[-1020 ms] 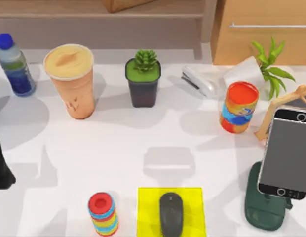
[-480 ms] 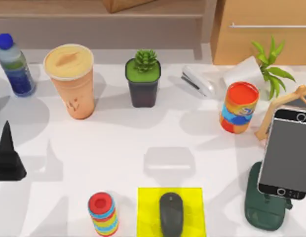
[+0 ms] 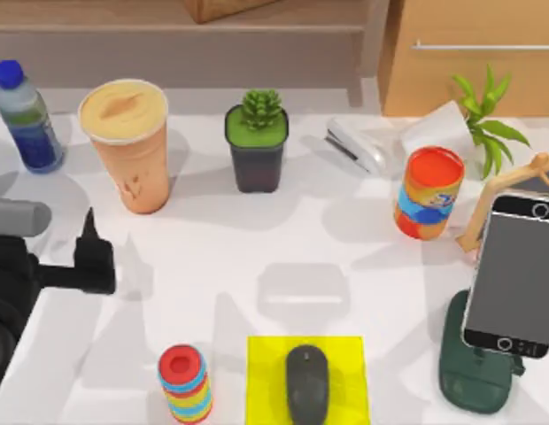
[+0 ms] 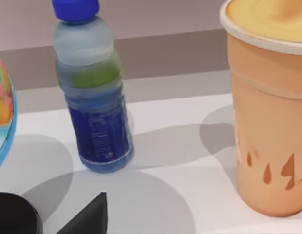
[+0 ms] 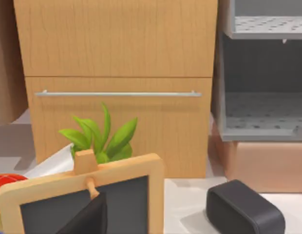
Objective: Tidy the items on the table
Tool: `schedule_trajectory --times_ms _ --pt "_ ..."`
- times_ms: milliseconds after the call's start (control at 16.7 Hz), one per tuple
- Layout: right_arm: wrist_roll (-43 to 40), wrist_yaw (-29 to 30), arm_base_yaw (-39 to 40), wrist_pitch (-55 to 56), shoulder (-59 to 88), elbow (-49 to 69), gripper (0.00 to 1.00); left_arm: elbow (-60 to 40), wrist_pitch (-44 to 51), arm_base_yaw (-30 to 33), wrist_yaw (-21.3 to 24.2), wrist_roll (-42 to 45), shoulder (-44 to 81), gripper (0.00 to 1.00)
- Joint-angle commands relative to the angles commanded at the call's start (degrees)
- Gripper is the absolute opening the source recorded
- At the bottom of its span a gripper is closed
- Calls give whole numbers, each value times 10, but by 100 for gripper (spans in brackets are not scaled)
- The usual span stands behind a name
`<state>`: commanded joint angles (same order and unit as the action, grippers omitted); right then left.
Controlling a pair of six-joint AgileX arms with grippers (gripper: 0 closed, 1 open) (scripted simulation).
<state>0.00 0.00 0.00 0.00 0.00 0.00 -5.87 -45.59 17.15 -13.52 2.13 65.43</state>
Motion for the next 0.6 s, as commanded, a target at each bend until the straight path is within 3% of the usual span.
schedule_trajectory --times_ms 300,600 --pt "0 0 0 0 0 0 100 -96 -215 60 -43 -16 307 100" --pt "0 0 0 0 0 0 100 -186 -361 78 -74 -37 488 100"
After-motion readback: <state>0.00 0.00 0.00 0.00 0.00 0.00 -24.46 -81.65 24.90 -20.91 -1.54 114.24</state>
